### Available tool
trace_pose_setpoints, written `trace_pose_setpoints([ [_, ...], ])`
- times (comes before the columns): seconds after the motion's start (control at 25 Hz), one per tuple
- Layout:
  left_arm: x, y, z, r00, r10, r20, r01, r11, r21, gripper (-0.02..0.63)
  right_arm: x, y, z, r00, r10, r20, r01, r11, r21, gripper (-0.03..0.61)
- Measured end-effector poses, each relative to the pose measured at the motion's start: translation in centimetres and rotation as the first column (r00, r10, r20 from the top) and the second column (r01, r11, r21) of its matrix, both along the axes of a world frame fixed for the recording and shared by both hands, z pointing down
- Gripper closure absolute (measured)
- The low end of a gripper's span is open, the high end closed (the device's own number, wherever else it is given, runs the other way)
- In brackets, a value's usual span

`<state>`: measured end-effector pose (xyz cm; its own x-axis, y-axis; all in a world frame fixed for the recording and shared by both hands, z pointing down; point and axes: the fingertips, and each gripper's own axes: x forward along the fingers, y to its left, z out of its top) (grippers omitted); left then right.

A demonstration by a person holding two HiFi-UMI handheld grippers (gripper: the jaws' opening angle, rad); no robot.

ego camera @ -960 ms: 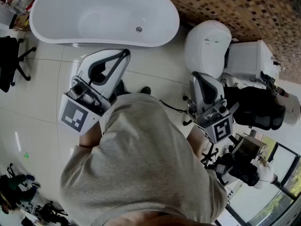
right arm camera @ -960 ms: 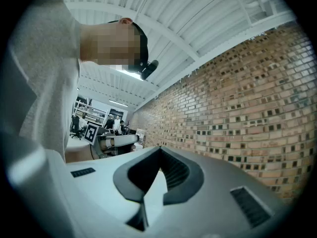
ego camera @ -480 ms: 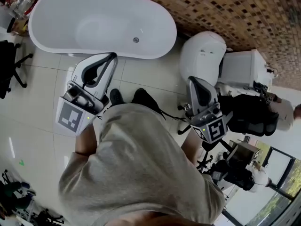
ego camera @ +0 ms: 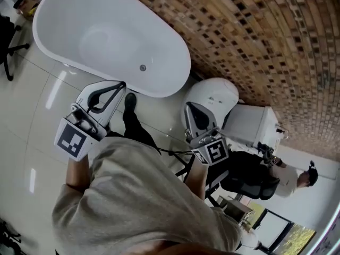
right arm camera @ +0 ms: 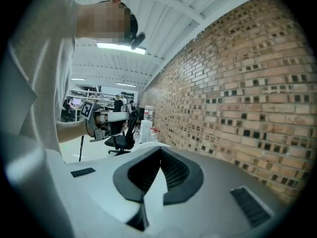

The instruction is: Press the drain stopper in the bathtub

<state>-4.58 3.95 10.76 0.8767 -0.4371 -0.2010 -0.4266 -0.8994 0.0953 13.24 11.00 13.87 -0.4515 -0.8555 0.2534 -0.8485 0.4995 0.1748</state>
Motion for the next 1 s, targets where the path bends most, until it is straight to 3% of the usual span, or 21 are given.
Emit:
trace_pose_setpoints([
  [0.16, 1.9, -3.7, 0.8, 0.996, -0.084, 0.005, 0.084, 0.996, -0.043, 0.621, 3.2, -6.1, 3.9, 0.996, -0.088, 0.009, 0.089, 0.992, -0.089, 0.575],
  [0.28, 4.3, -6.1, 3.3, 0.993, -0.117, 0.027, 0.120, 0.985, -0.124, 0.621, 6.5, -10.5, 8.6, 0.991, -0.135, -0.016, 0.131, 0.977, -0.169, 0.575],
  [0.4, 6.8, -8.6, 7.8, 0.987, -0.143, 0.073, 0.155, 0.966, -0.209, 0.621, 9.7, -14.3, 17.3, 0.985, -0.163, -0.047, 0.143, 0.946, -0.291, 0.575],
  [0.48, 8.4, -11.0, 10.9, 0.983, -0.161, 0.084, 0.175, 0.961, -0.213, 0.621, 11.7, -17.6, 25.0, 0.986, -0.163, -0.046, 0.133, 0.915, -0.380, 0.575],
  [0.56, 9.9, -12.8, 13.8, 0.981, -0.180, 0.072, 0.191, 0.959, -0.209, 0.621, 13.8, -20.5, 32.8, 0.993, -0.117, -0.012, 0.096, 0.864, -0.494, 0.575],
  [0.68, 10.5, -13.5, 19.0, 0.980, -0.195, 0.033, 0.197, 0.939, -0.280, 0.621, 16.6, -22.7, 44.3, 0.997, 0.044, 0.065, 0.010, 0.746, -0.666, 0.575],
  [0.8, 9.5, -13.8, 25.5, 0.979, -0.204, 0.026, 0.200, 0.915, -0.351, 0.621, 18.1, -24.3, 56.9, 0.983, 0.173, 0.062, -0.062, 0.632, -0.773, 0.575],
  [0.92, 9.1, -15.3, 32.1, 0.976, -0.190, 0.103, 0.215, 0.904, -0.369, 0.621, 18.5, -25.5, 69.7, 0.981, 0.193, 0.014, -0.092, 0.525, -0.846, 0.575],
  [1.0, 9.1, -16.4, 36.1, 0.965, -0.192, 0.178, 0.247, 0.893, -0.376, 0.621, 18.8, -26.2, 77.0, 0.988, 0.144, -0.051, -0.115, 0.479, -0.870, 0.575],
])
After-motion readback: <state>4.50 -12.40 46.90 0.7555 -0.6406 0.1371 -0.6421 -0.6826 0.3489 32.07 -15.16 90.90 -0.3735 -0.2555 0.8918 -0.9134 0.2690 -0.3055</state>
